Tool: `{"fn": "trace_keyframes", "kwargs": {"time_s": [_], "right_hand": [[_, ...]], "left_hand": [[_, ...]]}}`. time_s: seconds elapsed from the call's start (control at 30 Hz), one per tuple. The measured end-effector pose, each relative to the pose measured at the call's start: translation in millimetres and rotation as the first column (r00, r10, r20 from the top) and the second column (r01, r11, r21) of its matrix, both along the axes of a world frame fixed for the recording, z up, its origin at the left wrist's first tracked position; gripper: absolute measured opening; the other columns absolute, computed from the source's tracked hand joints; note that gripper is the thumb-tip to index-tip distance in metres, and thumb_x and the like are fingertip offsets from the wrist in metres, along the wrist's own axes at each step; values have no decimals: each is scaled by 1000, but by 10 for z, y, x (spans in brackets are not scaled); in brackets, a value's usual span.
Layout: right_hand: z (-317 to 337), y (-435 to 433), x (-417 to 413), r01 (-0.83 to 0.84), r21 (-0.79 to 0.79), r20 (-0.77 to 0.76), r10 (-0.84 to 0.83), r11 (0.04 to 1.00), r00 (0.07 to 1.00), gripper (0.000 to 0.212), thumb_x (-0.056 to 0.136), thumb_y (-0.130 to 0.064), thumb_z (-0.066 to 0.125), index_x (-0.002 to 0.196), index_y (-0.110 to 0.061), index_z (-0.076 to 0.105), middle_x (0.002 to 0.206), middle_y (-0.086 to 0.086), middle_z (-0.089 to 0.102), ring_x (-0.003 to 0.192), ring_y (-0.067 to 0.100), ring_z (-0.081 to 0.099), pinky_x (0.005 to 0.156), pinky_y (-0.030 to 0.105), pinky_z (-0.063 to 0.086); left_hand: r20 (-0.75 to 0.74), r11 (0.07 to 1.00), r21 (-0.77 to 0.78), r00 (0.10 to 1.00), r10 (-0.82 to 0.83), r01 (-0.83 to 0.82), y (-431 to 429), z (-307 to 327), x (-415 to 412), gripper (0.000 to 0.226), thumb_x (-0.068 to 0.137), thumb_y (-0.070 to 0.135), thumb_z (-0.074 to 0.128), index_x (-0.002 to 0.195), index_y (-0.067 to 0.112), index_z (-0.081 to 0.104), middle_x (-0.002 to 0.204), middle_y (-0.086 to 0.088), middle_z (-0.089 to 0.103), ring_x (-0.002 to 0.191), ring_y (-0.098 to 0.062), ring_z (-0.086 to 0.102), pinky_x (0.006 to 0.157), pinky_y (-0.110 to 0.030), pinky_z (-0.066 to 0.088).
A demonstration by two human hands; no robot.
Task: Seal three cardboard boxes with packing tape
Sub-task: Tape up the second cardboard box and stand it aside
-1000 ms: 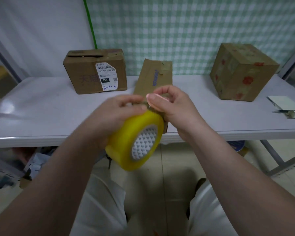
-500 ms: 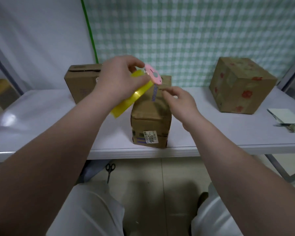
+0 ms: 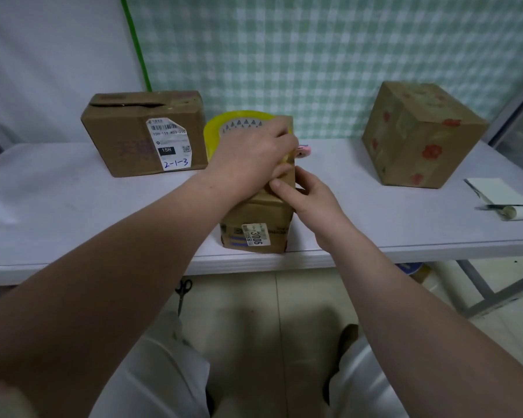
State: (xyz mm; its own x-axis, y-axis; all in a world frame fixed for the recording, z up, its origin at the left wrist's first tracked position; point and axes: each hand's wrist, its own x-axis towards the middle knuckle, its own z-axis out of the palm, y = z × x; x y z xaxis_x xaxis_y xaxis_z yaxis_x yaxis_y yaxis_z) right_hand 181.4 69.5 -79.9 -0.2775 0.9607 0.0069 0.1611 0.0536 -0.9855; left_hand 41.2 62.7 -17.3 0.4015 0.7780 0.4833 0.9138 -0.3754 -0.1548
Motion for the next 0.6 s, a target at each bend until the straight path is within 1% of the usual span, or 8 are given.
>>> {"fn": "trace_keyframes", "kwargs": {"time_s": [0.07,0.13,0.2,0.23,0.3,0.37,0.47,0.6], "right_hand": [[-42,-16,27,-17,20,43,16,1000,999,88,56,-67,74,134,-32,52,128,-14,60,117,13,57,100,40,48],[-93,-25,59,-41,37,68,38,998,997,96,53,-66,75,139,-34,46,130,-15,58,118,9,56,101,37,48],[-148,-27,79,-59,59,89,54,997,995,96,51,-63,77,138,-36,46,128,-17,59,116,4,56,100,32,48],[-165,-34,79,-67,72,105,59,995,993,95,51,-62,77,137,-37,47,126,-18,60,115,3,57,99,32,48],[-199,-41,70,-75,98,132,62,992,989,97,49,-63,79,137,-34,48,125,-16,61,111,3,59,98,33,50],[-228,-46,61,-67,119,149,49,991,988,96,49,-64,78,136,-32,49,124,-14,63,109,3,61,97,33,51],[-248,-59,34,-36,155,180,8,987,984,88,52,-69,73,130,-32,54,119,-13,65,108,1,61,96,30,51],[-228,-82,-11,3,164,215,-39,986,976,75,61,-71,66,123,-32,58,112,-13,67,104,2,61,89,24,50]], "left_hand": [[19,999,30,1000,-24,23,-29,-32,-40,40,85,34,62,119,14,62,111,-10,63,94,-35,63,71,-44,45],[51,995,98,999,-9,4,-103,-67,-109,49,84,40,57,127,18,57,121,-8,61,112,-32,56,96,-49,36],[247,977,173,966,77,-122,-247,-161,-166,58,80,43,65,132,20,52,130,-9,53,122,-31,46,104,-48,28],[426,962,172,897,121,-211,-351,-245,-188,64,77,44,69,132,18,50,131,-11,49,124,-30,43,105,-43,28],[771,947,54,615,163,-318,-547,-468,-225,79,70,49,75,133,12,45,131,-12,43,123,-26,42,104,-33,33],[879,939,-205,370,301,-275,-661,-696,-223,93,67,52,78,139,11,36,133,-9,41,122,-21,44,103,-33,39],[800,878,-460,368,474,-130,-650,-905,-189,83,67,54,76,134,19,42,119,8,56,109,-8,53,86,-20,43],[802,877,-448,356,479,-172,-537,-889,-194,63,69,61,72,116,22,59,107,7,67,100,-10,61,80,-22,46]]}}
